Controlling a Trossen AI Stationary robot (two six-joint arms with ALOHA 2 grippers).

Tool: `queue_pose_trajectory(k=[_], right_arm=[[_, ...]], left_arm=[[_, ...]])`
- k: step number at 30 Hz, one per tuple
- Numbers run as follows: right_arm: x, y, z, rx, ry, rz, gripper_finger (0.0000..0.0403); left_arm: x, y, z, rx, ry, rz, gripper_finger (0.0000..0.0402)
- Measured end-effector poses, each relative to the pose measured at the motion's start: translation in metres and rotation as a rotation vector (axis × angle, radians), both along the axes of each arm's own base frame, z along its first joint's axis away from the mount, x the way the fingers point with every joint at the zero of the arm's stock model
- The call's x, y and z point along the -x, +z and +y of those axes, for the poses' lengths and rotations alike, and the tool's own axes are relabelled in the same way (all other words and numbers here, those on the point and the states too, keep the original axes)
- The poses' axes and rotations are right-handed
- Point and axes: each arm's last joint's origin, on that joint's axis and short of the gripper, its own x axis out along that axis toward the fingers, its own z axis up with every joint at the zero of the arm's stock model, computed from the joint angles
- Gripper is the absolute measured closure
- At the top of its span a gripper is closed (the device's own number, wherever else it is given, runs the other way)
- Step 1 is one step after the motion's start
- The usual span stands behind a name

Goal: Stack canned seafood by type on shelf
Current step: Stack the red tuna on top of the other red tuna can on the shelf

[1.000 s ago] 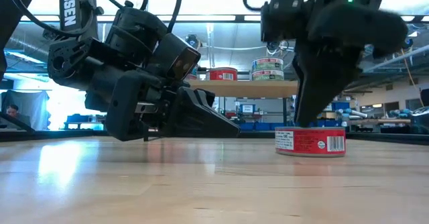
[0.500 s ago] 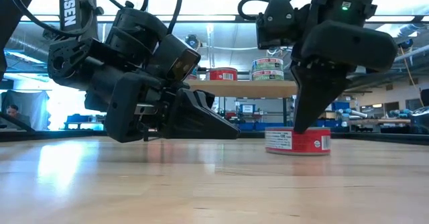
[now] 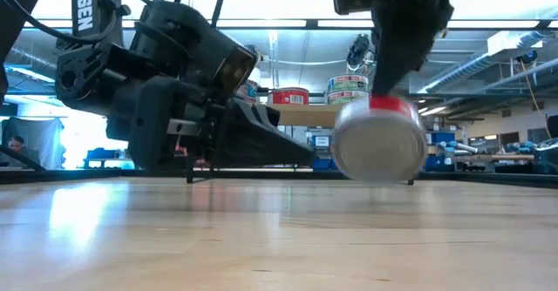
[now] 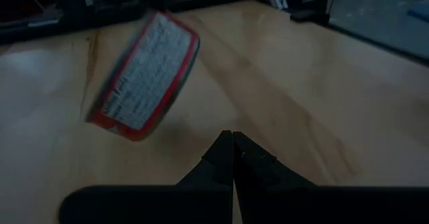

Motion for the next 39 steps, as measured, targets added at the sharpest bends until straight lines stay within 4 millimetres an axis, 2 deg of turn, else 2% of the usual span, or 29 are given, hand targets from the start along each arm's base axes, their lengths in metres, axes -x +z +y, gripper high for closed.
queue_pose_trajectory(k=[4,10,15,20,24,31,39], right_arm=[[0.0,0.016,-0.009,-0.121,-0.026,-0.047,0.0401],[-0.011,0.019,-0.018,-0.328,-0.015,-0.068,0.0402],[-0.016,0.008,-0.027,-0.415,0.0,-0.063,0.0402],[-0.014,-0.011,-0.038,-0.505,-0.017,-0.059,0.0402],[-0.014,-0.022,-0.045,-0.593,-0.018,-0.085,0.0402],[-0.01,-0.032,-0.058,-0.605,-0.039,-0.07,0.0402],[-0.01,-0.033,-0.065,-0.579,-0.027,-0.08,0.0387]], left_arm=[[0.001,0.005,-0.004,0.008,-0.013,-0.033,0.0396],[0.001,0.007,-0.007,0.012,-0.026,-0.052,0.0396],[0.004,0.012,-0.009,0.009,-0.036,-0.064,0.0396],[0.017,0.03,-0.008,-0.002,-0.048,-0.112,0.0396],[0.025,0.034,-0.006,-0.002,-0.045,-0.112,0.0396],[0.025,0.033,-0.005,-0.004,-0.038,-0.1,0.0396],[0.025,0.033,-0.005,-0.003,-0.037,-0.098,0.0396]])
